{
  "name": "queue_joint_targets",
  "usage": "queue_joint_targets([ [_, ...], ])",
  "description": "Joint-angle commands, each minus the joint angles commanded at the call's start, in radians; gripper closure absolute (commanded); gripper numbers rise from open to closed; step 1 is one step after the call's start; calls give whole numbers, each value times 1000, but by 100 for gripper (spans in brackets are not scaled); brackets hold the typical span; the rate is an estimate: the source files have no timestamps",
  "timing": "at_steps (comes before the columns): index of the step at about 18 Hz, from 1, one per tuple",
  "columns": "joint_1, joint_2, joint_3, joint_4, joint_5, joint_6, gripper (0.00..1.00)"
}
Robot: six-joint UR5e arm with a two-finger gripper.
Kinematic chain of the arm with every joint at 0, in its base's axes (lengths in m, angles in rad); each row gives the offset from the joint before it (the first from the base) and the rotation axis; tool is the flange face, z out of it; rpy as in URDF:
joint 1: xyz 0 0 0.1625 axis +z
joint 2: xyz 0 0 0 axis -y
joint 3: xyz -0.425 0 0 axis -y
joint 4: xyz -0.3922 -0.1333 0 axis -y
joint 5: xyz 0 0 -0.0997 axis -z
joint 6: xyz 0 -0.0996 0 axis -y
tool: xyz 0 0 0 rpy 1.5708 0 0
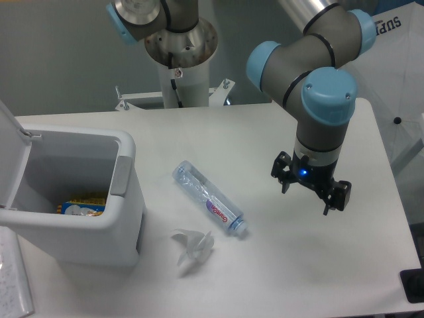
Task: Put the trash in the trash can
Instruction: 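Move the open gripper toward the crumpled clear plastic wrapper, then lower the gripper onto the clear plastic wrapper and close it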
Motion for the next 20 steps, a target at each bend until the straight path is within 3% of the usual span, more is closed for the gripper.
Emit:
queue_joint_targets([
  [5, -20, -14, 12, 8, -5, -86, 0],
  [8, -64, -31, 32, 54, -12, -204, 0],
  [15, -173, -54, -6, 67, 0, -350, 0],
  [20, -244, -66, -46, 83, -2, -355, 0],
])
